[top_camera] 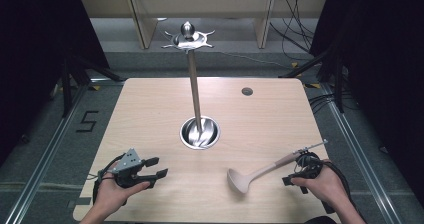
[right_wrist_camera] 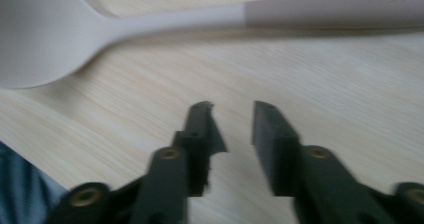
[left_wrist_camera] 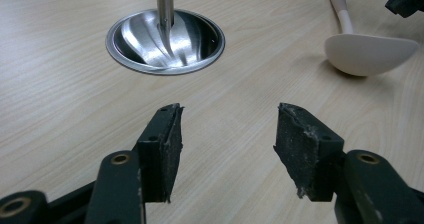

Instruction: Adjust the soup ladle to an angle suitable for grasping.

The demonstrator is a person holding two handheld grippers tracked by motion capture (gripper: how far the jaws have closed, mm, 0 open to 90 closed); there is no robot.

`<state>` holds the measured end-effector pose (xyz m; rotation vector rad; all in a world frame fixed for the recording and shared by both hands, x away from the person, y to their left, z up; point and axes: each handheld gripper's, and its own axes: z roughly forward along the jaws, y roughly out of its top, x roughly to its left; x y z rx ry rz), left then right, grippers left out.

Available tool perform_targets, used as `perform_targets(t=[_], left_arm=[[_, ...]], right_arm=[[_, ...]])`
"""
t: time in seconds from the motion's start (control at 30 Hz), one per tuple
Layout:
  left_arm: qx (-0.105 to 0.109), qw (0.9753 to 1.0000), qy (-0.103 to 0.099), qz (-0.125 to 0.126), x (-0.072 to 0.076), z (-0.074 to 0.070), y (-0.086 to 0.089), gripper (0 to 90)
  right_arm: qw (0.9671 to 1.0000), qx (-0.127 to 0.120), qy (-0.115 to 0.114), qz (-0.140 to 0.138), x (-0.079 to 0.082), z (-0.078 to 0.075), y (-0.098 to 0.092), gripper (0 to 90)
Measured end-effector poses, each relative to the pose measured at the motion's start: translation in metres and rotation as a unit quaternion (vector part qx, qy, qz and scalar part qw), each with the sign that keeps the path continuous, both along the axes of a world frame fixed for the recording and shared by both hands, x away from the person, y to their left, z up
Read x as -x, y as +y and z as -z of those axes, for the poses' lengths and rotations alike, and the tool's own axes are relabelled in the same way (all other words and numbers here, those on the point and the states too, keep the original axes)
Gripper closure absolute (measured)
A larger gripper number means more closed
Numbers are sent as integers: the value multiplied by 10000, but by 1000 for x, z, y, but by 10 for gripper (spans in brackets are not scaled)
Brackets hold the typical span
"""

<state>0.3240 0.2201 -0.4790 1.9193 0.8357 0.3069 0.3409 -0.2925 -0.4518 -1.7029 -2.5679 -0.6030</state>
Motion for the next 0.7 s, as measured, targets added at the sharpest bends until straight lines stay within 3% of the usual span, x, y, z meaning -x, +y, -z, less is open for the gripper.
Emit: perform_targets(t=[0.03,0.07,0.1,0.13,0.2,0.23,0.4,0.43,0.47,0.5,0.63,0.7], left_arm=[[27,10000,8,-7,0,0,-1,434],[15,10000,0,-19,0,0,-1,434],[15,10000,0,-19,0,0,-1,434],[39,10000,6,-3,-1,0,-2,434],[12,10000,-16,8,-3,-1,-3,434],[61,10000,-15,-4,-4,-1,-5,434],[101,9999,23,40,-6,0,-6,434],[89,9999,2,46,-6,0,-6,434],[92,9999,-15,54,-5,-1,-6,433],[112,9999,-64,40,-4,-2,-6,433],[53,9999,-91,78,-1,-3,-3,433],[135,9999,-95,23,1,-4,-2,434]], right_arm=[[9988,88,362,306,3,-4,4,784],[9993,296,183,140,-1,-3,-1,830],[9993,296,183,140,-1,-3,-1,830],[9986,491,188,103,-4,-2,-3,894],[9970,748,164,70,-9,-1,-6,900],[9969,775,133,-64,-12,0,-9,900],[9953,963,66,0,-27,3,-16,900],[9952,937,174,199,-29,2,-14,900],[9945,1047,50,36,-35,4,-19,900],[9950,990,57,118,-37,5,-18,900],[9920,1261,60,-16,-45,5,-19,900],[9906,1342,144,228,-48,6,-15,900]])
